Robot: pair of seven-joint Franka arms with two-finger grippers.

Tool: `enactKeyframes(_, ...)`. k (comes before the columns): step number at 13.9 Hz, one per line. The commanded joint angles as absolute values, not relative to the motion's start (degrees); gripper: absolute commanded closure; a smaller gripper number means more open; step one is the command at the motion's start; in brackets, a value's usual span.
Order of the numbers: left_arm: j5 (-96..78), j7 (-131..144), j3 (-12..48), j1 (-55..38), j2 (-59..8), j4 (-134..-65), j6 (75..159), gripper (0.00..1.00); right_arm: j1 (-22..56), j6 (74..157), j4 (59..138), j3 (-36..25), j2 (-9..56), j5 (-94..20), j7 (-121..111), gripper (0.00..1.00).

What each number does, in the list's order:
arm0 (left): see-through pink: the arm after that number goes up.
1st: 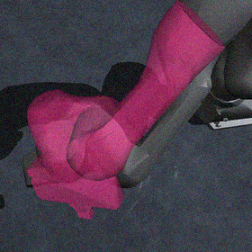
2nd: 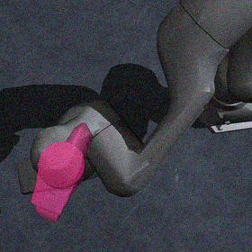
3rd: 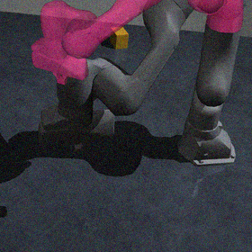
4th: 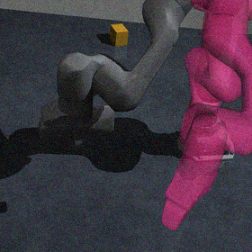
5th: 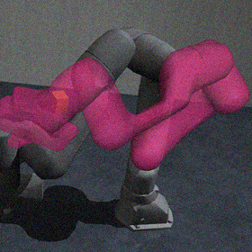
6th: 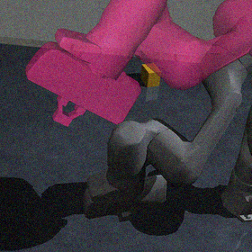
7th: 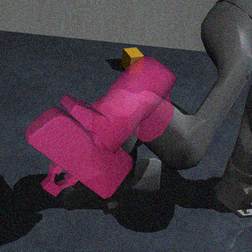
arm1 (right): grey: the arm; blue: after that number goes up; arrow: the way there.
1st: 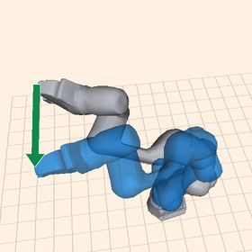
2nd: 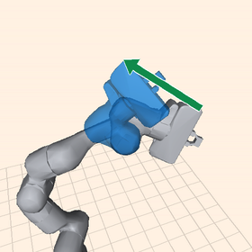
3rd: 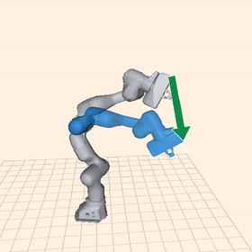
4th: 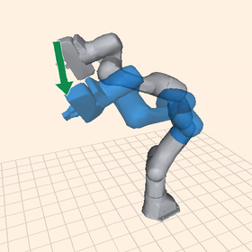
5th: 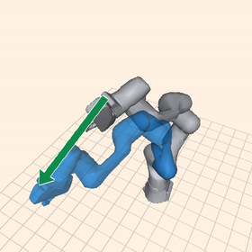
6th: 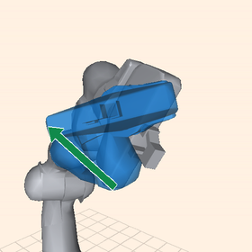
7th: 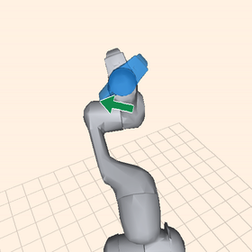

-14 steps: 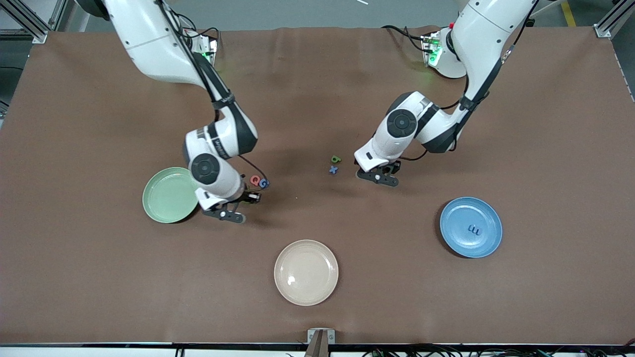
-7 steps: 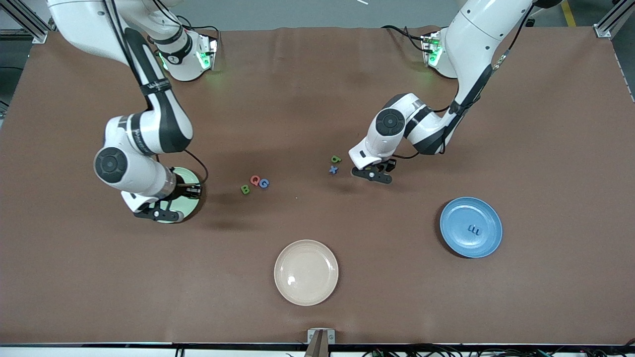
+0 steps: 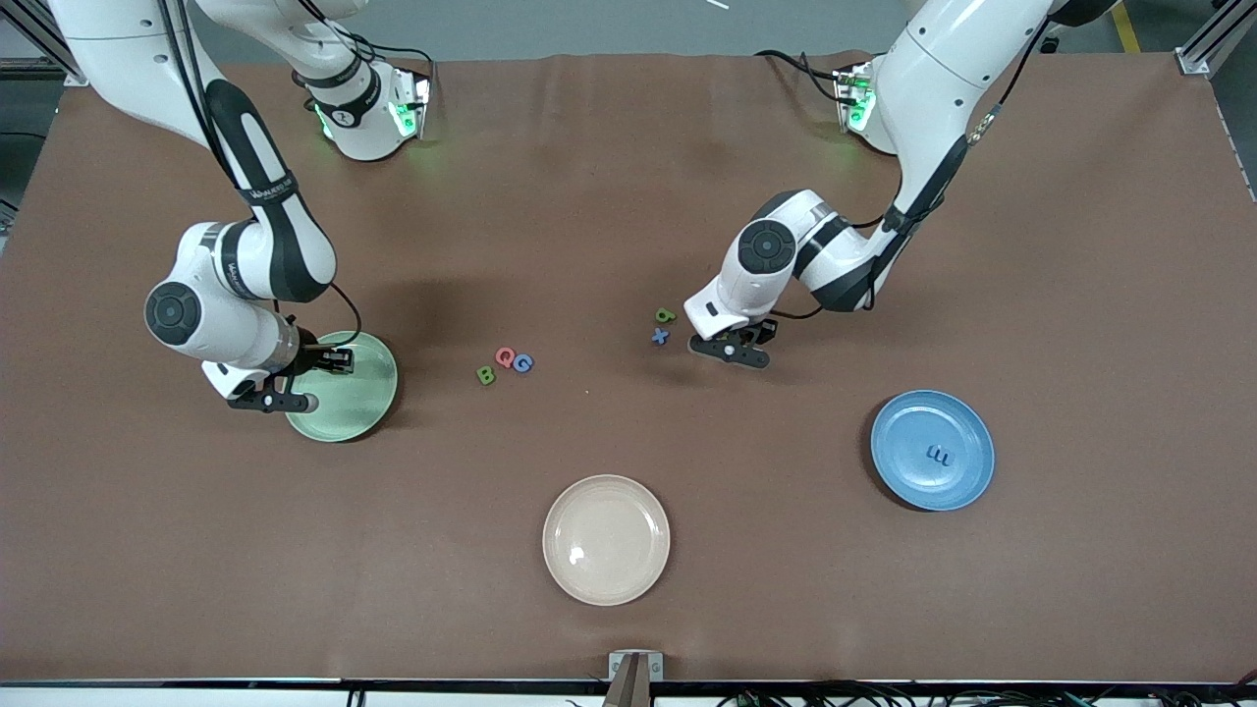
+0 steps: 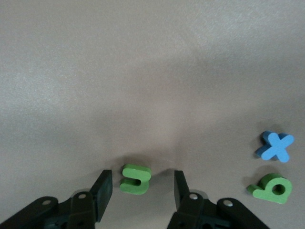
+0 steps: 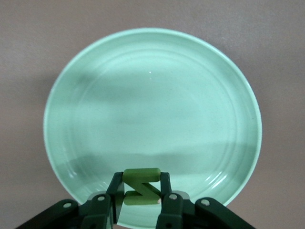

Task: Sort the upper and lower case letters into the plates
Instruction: 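Place the M in the green plate while the left gripper grasps the n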

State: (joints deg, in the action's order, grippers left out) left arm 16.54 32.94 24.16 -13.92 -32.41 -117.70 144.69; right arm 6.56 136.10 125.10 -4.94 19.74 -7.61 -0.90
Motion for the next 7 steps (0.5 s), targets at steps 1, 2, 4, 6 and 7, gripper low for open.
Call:
enactKeyframes(1, 17.84, 34.01, 23.73, -14.33, -32.96, -116.63, 143.96, 0.47, 4.75, 137.63, 127.09, -3.87, 19.68, -7.29, -2.81, 0.96)
enactKeyframes(2, 17.84, 34.01, 23.73, -14.24, -32.96, -116.46, 143.88, 0.51, 4.83, 138.33, 127.26, -3.87, 20.38, -7.29, -2.81, 0.96)
enactKeyframes(4, 17.84, 34.01, 23.64, -14.33, -33.05, -116.37, 143.88, 0.66, 5.45, 140.00, 127.35, -3.78, 22.49, -7.29, -2.81, 0.95)
enactKeyframes(6, 17.84, 34.01, 23.55, -14.06, -33.05, -116.46, 143.62, 0.82, 5.45, 140.89, 127.27, -3.69, 23.20, -7.29, -2.81, 0.82)
enactKeyframes(7, 17.84, 34.01, 23.55, -13.54, -32.61, -116.28, 142.31, 0.88, 5.54, 140.28, 127.09, -3.69, 23.12, -7.29, -2.81, 0.46)
